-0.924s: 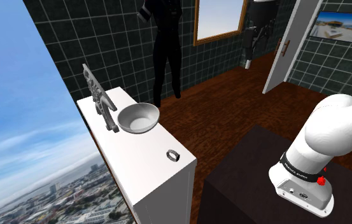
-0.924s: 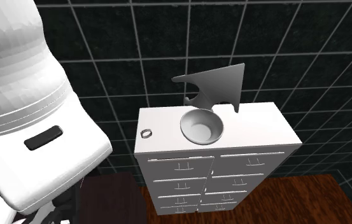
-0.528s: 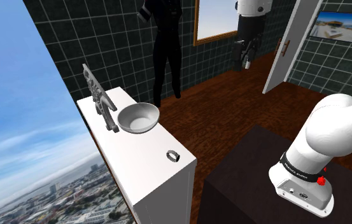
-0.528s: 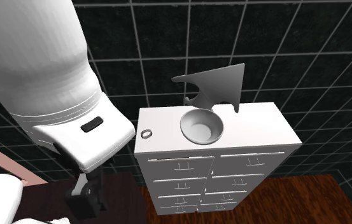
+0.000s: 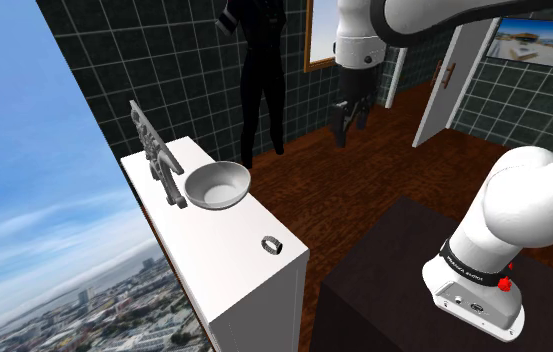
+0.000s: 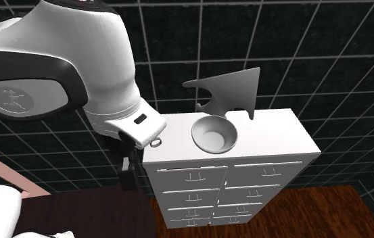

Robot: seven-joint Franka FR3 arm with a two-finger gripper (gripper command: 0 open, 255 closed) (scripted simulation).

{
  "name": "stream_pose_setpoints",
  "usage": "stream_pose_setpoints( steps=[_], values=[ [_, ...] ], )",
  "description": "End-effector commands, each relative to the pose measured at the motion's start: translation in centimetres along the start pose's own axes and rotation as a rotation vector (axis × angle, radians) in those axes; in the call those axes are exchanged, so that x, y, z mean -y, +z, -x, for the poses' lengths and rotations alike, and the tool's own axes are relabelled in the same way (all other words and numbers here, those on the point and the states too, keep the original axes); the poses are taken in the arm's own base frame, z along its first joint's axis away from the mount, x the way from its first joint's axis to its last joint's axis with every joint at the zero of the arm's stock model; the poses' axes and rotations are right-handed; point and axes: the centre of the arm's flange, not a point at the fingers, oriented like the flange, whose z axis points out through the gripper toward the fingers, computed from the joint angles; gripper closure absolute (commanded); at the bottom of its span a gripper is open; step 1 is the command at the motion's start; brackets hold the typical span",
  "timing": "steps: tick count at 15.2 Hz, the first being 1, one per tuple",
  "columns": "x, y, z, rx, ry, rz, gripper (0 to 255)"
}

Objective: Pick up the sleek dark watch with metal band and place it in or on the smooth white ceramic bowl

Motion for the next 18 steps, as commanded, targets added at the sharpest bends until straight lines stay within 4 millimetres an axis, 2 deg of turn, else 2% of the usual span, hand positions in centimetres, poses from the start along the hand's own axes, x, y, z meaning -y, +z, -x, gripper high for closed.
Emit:
stream_pose_setpoints(
  steps=[1, 18],
  values=[
    [1.9, 1.5, -0.7, -0.003, -0.016, -0.010, 0],
    [19.7, 12.8, -5.0, -0.015, -0.156, -0.080, 0]
  ],
)
